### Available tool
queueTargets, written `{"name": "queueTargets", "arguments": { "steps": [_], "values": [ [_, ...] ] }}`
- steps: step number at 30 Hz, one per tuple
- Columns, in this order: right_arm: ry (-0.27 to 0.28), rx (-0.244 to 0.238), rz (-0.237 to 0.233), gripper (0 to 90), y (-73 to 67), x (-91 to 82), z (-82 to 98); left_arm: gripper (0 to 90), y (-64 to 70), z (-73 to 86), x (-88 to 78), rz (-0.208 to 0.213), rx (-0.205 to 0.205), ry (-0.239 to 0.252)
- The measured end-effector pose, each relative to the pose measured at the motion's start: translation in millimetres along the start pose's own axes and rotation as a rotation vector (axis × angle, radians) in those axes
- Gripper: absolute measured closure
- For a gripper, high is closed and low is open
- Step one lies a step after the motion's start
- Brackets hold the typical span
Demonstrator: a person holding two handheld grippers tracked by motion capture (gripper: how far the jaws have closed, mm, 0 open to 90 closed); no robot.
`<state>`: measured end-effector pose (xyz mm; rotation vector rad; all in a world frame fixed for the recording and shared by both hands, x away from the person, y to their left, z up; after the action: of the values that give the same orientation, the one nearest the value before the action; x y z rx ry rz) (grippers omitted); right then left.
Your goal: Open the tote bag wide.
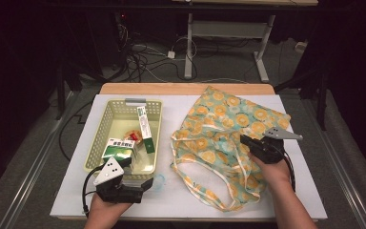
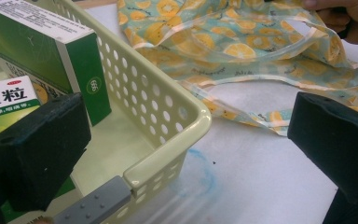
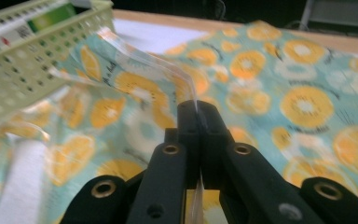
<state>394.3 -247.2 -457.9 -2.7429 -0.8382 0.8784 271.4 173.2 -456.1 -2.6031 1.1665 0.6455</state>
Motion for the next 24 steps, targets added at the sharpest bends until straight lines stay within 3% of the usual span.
{"name": "queueTargets", "arguments": {
  "steps": [9,16,19,24],
  "values": [
    [-0.083,0.025,0.091,90.0,25.9,6.2,15.0,0.0,-1.4,2.4,3.0,-0.004,0.002,-0.018],
    [-0.142,0.045,0.097,85.5,31.0,13.9,21.7,0.0,-1.1,2.1,2.4,-0.010,0.004,-0.017],
    [-0.154,0.056,0.091,79.7,32.1,16.3,24.5,0.0,-1.3,1.9,2.2,-0.015,0.003,-0.017],
    [-0.129,0.070,0.074,69.2,32.3,13.3,21.7,0.0,-0.5,1.7,2.4,-0.012,0.005,-0.018]
  ]
}}
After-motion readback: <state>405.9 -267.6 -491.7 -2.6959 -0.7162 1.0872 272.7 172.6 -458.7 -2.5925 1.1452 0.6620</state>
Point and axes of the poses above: each handheld gripper's, and its own axes: x roughly forward along the jaws, z roughly out of its underside, y roughly to its right, the point moved 3 cm from there along x, roughly forward along the jaws, and after that the axes turned 12 degrees about x, right-handed, at the moved point
